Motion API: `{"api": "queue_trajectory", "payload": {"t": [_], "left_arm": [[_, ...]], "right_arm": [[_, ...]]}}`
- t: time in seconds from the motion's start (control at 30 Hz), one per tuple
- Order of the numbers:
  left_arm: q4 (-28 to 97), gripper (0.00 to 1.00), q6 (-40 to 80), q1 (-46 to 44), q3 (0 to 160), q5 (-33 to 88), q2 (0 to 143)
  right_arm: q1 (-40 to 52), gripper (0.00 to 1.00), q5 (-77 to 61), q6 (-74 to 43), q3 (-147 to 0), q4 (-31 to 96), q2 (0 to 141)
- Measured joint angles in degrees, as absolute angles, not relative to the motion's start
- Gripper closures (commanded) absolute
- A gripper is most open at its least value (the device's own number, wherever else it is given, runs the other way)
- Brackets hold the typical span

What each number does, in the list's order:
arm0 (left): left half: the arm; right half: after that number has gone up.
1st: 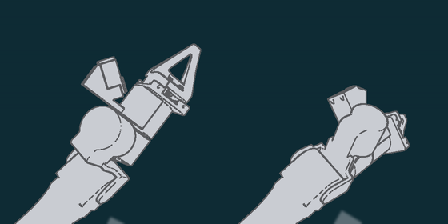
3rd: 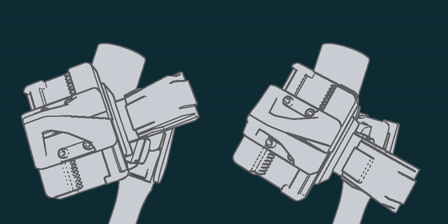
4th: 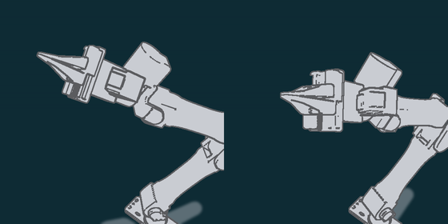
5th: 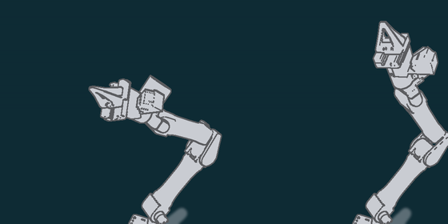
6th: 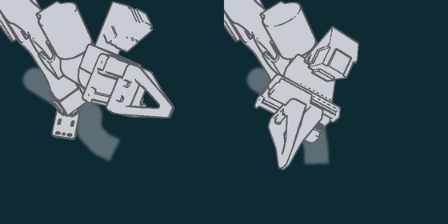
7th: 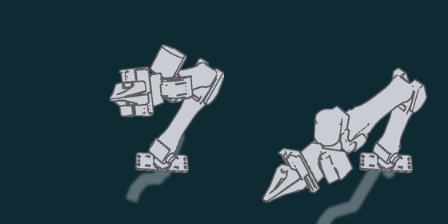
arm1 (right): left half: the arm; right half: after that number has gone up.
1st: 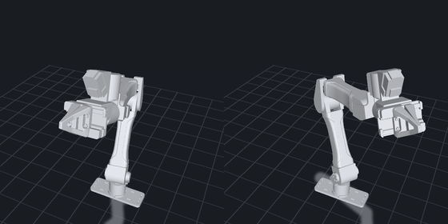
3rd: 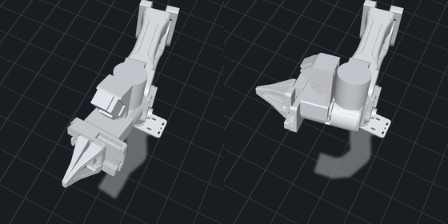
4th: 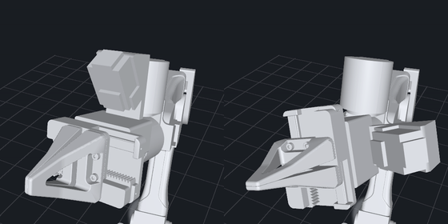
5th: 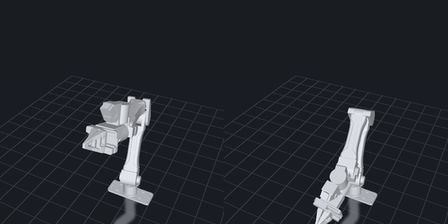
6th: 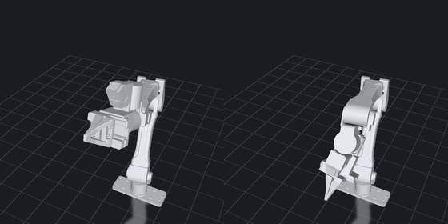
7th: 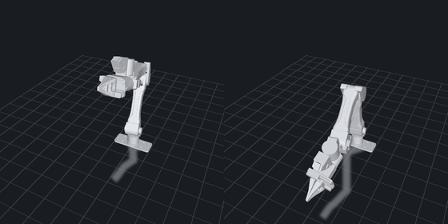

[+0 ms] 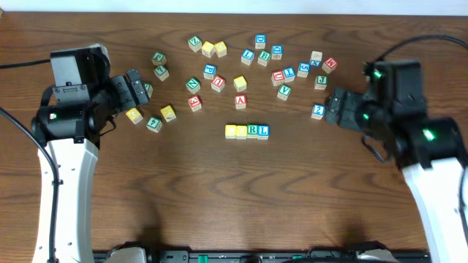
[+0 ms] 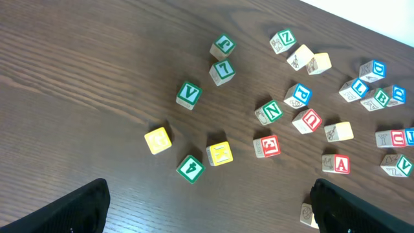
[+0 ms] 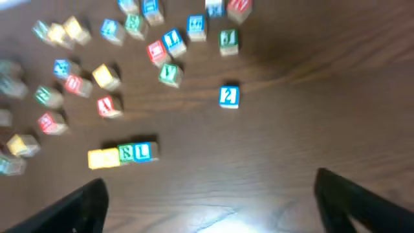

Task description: Spell out CORL

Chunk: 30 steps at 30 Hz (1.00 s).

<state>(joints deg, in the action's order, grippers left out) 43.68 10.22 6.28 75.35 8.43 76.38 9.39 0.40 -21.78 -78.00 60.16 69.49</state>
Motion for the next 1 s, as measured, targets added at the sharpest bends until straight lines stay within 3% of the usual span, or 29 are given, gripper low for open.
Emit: {"api": "queue_trajectory", "payload": {"t": [0.33,0.47,0.73,0.87,1.0], "left_arm": [[43.7,0.02,10.2,6.3,75.4,8.4,76.4],[43.7,0.02,10.2,6.3,75.4,8.4,76.4],[43.7,0.02,10.2,6.3,75.4,8.4,76.4],[43.7,0.02,10.2,6.3,75.4,8.4,76.4],[43.7,0.02,10.2,6.3,75.4,8.4,76.4]], "right_arm": [[9.4,0.01,2.3,-21.6,-78.0,66.8,56.3],[9.4,0.01,2.8,-20.5,-78.0,73.1,55.0],[9.4,0.01,6.2,-20.1,-78.0,72.1,54.7],[8.0,0.01,7.0,-16.8,-74.1,60.2,52.2],[4.9,0.01,4.1,-11.2,-61.4,44.1,43.1]]}}
